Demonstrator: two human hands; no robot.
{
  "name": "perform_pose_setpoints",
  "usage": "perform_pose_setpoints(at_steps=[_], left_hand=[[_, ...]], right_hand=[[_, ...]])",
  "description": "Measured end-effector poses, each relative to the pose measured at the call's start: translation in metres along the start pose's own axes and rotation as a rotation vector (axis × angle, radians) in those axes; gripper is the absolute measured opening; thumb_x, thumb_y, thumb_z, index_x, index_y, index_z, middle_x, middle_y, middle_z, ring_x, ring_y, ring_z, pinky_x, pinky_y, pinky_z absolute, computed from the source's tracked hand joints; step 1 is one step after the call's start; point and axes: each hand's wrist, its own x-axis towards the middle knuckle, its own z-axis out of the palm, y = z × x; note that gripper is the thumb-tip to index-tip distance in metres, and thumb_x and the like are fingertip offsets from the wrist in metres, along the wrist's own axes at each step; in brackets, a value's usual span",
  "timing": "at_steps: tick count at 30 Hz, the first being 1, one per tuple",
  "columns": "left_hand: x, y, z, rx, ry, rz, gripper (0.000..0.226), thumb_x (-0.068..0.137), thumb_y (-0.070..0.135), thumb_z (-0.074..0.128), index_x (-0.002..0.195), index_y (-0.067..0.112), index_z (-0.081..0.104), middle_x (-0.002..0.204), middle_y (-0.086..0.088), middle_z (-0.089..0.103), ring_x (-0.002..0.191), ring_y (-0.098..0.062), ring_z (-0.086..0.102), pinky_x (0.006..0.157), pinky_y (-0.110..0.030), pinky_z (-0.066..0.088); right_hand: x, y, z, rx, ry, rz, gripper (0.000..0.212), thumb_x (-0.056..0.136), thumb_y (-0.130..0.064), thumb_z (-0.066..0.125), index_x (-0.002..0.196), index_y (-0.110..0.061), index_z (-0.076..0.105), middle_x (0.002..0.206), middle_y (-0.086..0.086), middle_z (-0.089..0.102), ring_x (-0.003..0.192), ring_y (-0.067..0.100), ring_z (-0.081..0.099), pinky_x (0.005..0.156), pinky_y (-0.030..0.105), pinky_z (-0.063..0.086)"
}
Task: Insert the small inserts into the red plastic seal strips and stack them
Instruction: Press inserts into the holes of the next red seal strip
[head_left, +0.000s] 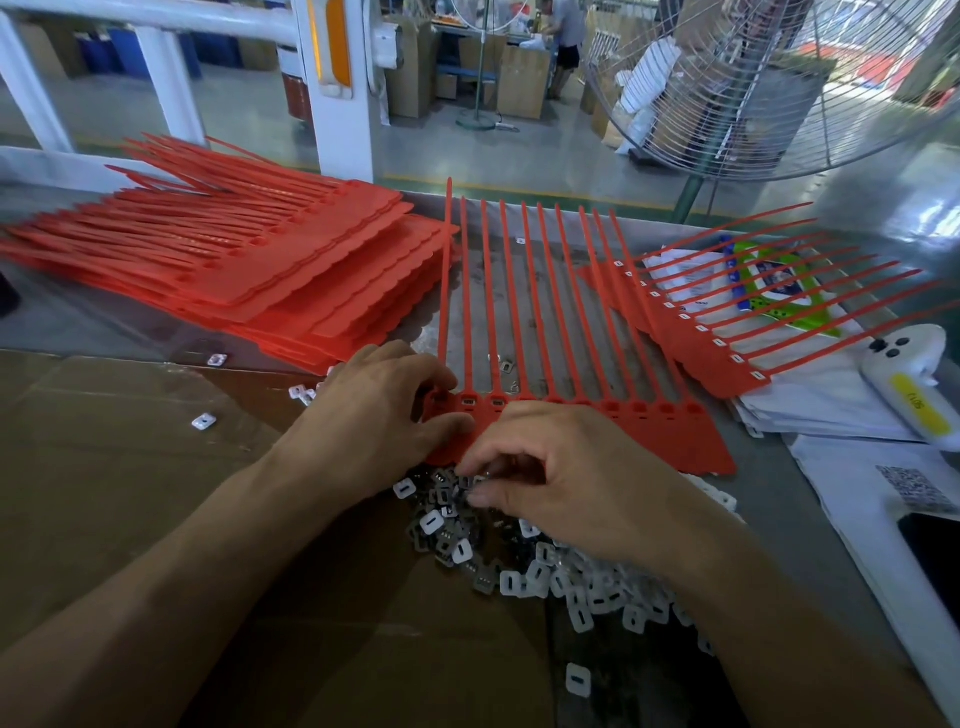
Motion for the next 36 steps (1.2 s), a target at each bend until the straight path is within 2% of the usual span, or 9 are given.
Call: perform_pose_setpoints(at_steps=[2, 5, 11, 17, 20, 23, 27, 36], left_hand=[[0.000, 0.000, -0.001, -0.001, -0.005, -0.003, 0.055, 0.081, 0.064, 0.056, 0.127, 0.034, 0.064, 0.120, 0.012, 0.056, 0.114, -0.009, 0.047, 0.100, -0.036, 0.043], [0.000, 0.000, -0.001, 0.001, -0.003, -0.003, 0.051, 0.084, 0.062, 0.060, 0.127, 0.034, 0.063, 0.120, 0.013, 0.056, 0.114, -0.009, 0.047, 0.101, -0.037, 0.044], [0.000, 0.001, -0.001, -0.006, 0.002, 0.003, 0.051, 0.085, 0.061, 0.060, 0.127, 0.033, 0.063, 0.120, 0.012, 0.056, 0.114, -0.010, 0.048, 0.101, -0.038, 0.043], [-0.001, 0.001, -0.002, -0.002, -0.001, 0.006, 0.051, 0.085, 0.060, 0.060, 0.128, 0.033, 0.063, 0.121, 0.011, 0.056, 0.115, -0.011, 0.048, 0.103, -0.038, 0.043], [0.000, 0.001, -0.001, 0.006, 0.012, 0.013, 0.048, 0.087, 0.057, 0.063, 0.128, 0.032, 0.064, 0.122, 0.009, 0.058, 0.116, -0.012, 0.049, 0.102, -0.038, 0.043], [0.001, 0.001, -0.001, 0.012, 0.023, 0.014, 0.046, 0.088, 0.056, 0.064, 0.127, 0.032, 0.065, 0.122, 0.009, 0.058, 0.116, -0.013, 0.050, 0.101, -0.039, 0.043], [0.000, 0.001, -0.001, 0.005, 0.011, 0.015, 0.050, 0.085, 0.060, 0.061, 0.126, 0.033, 0.064, 0.120, 0.010, 0.058, 0.114, -0.012, 0.049, 0.101, -0.038, 0.043], [0.000, -0.001, 0.001, 0.001, 0.028, 0.023, 0.049, 0.085, 0.059, 0.062, 0.126, 0.032, 0.066, 0.118, 0.010, 0.058, 0.113, -0.012, 0.050, 0.099, -0.037, 0.044]], right_hand=[[0.002, -0.003, 0.003, -0.034, -0.008, -0.017, 0.022, 0.091, -0.039, 0.076, 0.112, -0.038, 0.073, 0.101, -0.020, 0.062, 0.096, -0.002, 0.060, 0.086, 0.026, 0.051], [0.003, -0.005, 0.005, -0.071, -0.042, -0.026, 0.024, 0.092, -0.042, 0.073, 0.116, -0.040, 0.071, 0.106, -0.021, 0.061, 0.101, -0.003, 0.058, 0.088, 0.022, 0.047], [0.002, -0.004, 0.007, -0.060, -0.024, 0.005, 0.012, 0.093, -0.038, 0.073, 0.105, -0.037, 0.072, 0.099, -0.021, 0.061, 0.096, -0.004, 0.057, 0.082, 0.016, 0.044], [0.001, -0.003, 0.007, -0.022, -0.004, 0.009, 0.006, 0.096, -0.034, 0.070, 0.101, -0.034, 0.074, 0.097, -0.021, 0.064, 0.095, -0.003, 0.060, 0.084, 0.019, 0.048], [0.000, -0.002, 0.005, 0.045, 0.044, 0.020, 0.004, 0.097, -0.030, 0.070, 0.098, -0.033, 0.073, 0.093, -0.020, 0.069, 0.089, -0.003, 0.064, 0.076, 0.016, 0.050], [-0.001, -0.002, 0.003, 0.148, 0.121, 0.025, 0.008, 0.096, -0.023, 0.071, 0.094, -0.029, 0.073, 0.084, -0.016, 0.072, 0.077, 0.001, 0.069, 0.069, 0.020, 0.055], [-0.002, 0.000, 0.001, 0.226, 0.191, 0.050, 0.013, 0.094, -0.019, 0.072, 0.087, -0.030, 0.072, 0.076, -0.015, 0.070, 0.070, 0.004, 0.067, 0.062, 0.016, 0.050], [-0.005, 0.000, -0.002, 0.382, 0.122, 0.111, 0.017, 0.093, -0.016, 0.076, 0.099, -0.032, 0.076, 0.089, -0.012, 0.074, 0.080, 0.006, 0.070, 0.073, 0.020, 0.057]])
